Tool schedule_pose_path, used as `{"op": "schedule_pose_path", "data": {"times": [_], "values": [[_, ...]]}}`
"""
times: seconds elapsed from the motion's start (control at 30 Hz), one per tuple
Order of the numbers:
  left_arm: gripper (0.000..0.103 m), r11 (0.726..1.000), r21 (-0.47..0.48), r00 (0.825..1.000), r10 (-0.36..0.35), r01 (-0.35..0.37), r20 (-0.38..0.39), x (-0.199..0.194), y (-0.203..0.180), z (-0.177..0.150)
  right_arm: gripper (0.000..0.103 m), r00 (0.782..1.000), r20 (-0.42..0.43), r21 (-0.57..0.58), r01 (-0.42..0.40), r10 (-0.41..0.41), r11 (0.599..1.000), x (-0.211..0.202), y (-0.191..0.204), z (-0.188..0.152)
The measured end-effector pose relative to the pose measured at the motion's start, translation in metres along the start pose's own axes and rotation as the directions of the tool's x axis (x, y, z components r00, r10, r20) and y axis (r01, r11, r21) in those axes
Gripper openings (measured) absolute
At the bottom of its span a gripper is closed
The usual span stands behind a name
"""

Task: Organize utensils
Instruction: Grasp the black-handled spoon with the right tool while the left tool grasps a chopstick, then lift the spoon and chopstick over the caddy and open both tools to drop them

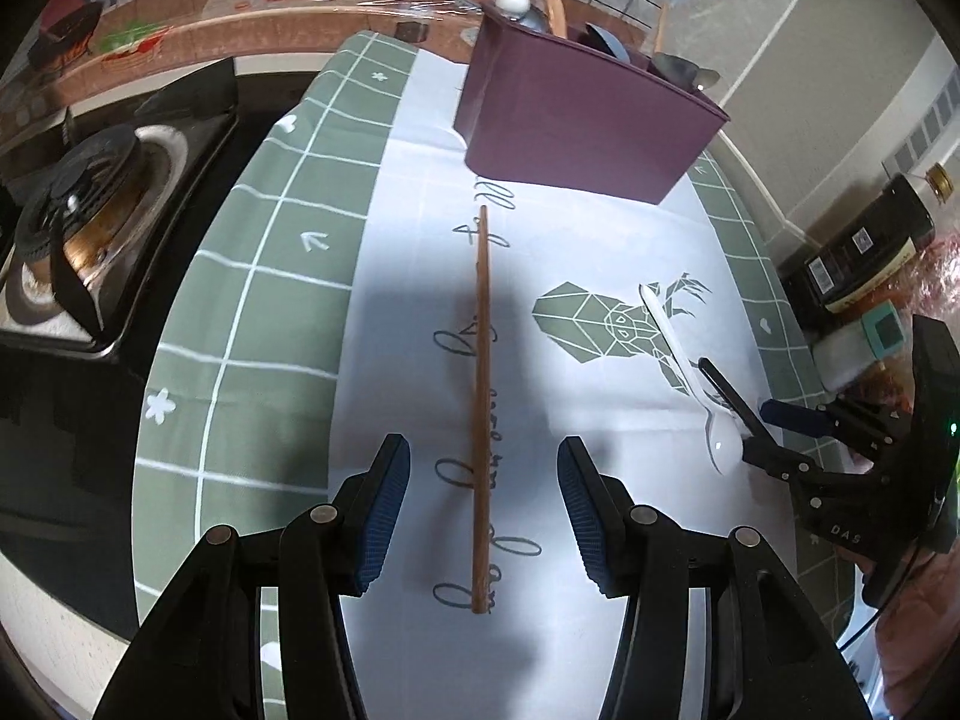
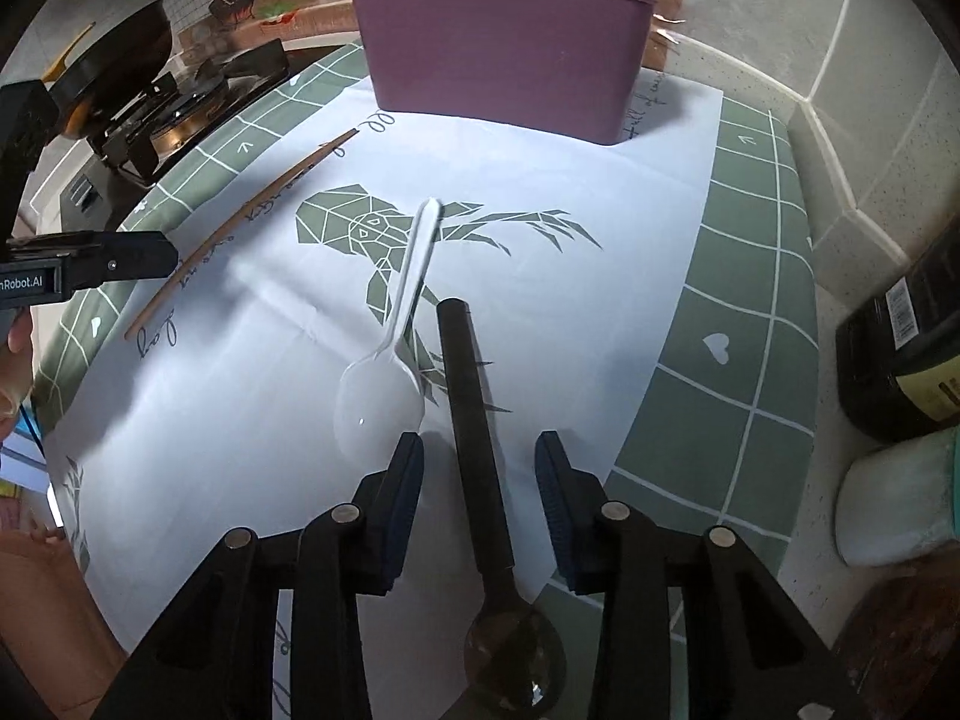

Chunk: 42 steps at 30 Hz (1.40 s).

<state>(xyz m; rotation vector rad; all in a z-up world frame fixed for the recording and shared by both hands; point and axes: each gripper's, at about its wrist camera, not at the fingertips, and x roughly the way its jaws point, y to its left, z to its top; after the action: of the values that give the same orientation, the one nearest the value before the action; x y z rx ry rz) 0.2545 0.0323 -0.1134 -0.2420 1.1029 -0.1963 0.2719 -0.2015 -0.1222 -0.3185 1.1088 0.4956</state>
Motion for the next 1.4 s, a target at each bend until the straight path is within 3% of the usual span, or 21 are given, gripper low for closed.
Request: {"op": "schedule_pose_path", "data": {"times": [0.13,0.17,0.2,0.23,0.3,0.37,0.6,0.9,0.93,1.0,1.03,1.17,1.3,1.4], "values": [[0.052,1.000,0.023,1.000,0.020,-0.020,-0.009,0.002,-0.004,0.011,0.036,1.000,0.001,0.011,0.012,-0.012,1.000,-0.001,0.002,-0.001],[0.052,0.999,0.028,0.999,0.033,-0.033,-0.013,0.003,-0.004,0.015,0.029,1.000,0.003,0.010,0.017,-0.017,1.000,-0.002,0.002,-0.002],[0.052,0.999,0.032,0.999,0.036,-0.036,-0.015,0.004,-0.004,0.018,0.013,0.999,0.007,0.006,0.038,-0.038,0.999,-0.003,0.004,-0.002],[0.052,0.999,0.035,0.999,0.038,-0.037,-0.019,0.005,-0.005,0.021,0.011,0.998,0.009,-0.005,0.059,-0.059,0.998,-0.004,0.007,-0.003],[0.052,0.998,0.047,0.998,0.045,-0.044,-0.034,0.008,-0.007,0.028,0.011,0.996,0.015,-0.029,0.090,-0.090,0.996,-0.007,0.014,-0.004],[0.050,0.995,0.074,0.996,0.075,-0.072,-0.046,0.013,-0.011,0.035,0.011,0.997,0.039,-0.035,0.070,-0.069,0.997,-0.015,0.021,-0.004],[0.031,0.982,0.136,0.982,0.148,-0.132,-0.117,0.039,-0.024,0.050,0.011,0.990,0.138,0.016,0.019,-0.021,1.000,-0.048,0.026,0.004],[0.028,0.980,0.115,0.975,0.176,-0.161,-0.138,0.052,-0.024,0.056,0.011,0.987,0.162,0.129,-0.034,0.013,0.991,-0.054,0.005,0.004],[0.027,0.979,0.116,0.975,0.180,-0.166,-0.130,0.053,-0.024,0.057,0.011,0.987,0.159,0.143,-0.039,0.016,0.989,-0.052,0.004,0.003],[0.010,0.974,0.130,0.974,0.201,-0.187,-0.107,0.056,-0.026,0.059,0.011,0.987,0.158,0.168,-0.050,0.023,0.985,-0.049,0.001,0.003],[0.007,0.970,0.144,0.973,0.210,-0.195,-0.095,0.057,-0.029,0.060,0.011,0.987,0.160,0.177,-0.049,0.020,0.983,-0.048,0.000,0.004],[0.006,0.963,0.179,0.976,0.213,-0.203,-0.036,0.056,-0.038,0.057,0.011,0.984,0.178,0.208,-0.037,0.000,0.977,-0.051,-0.003,0.004],[0.006,0.983,0.136,0.991,0.119,-0.126,0.059,0.022,-0.044,0.048,0.011,0.978,0.207,0.247,-0.063,0.011,0.967,-0.060,-0.009,0.003],[0.006,0.988,0.119,0.982,0.080,-0.101,0.172,-0.011,-0.047,0.039,0.011,0.972,0.236,0.279,-0.083,0.015,0.957,-0.067,-0.017,0.002]]}}
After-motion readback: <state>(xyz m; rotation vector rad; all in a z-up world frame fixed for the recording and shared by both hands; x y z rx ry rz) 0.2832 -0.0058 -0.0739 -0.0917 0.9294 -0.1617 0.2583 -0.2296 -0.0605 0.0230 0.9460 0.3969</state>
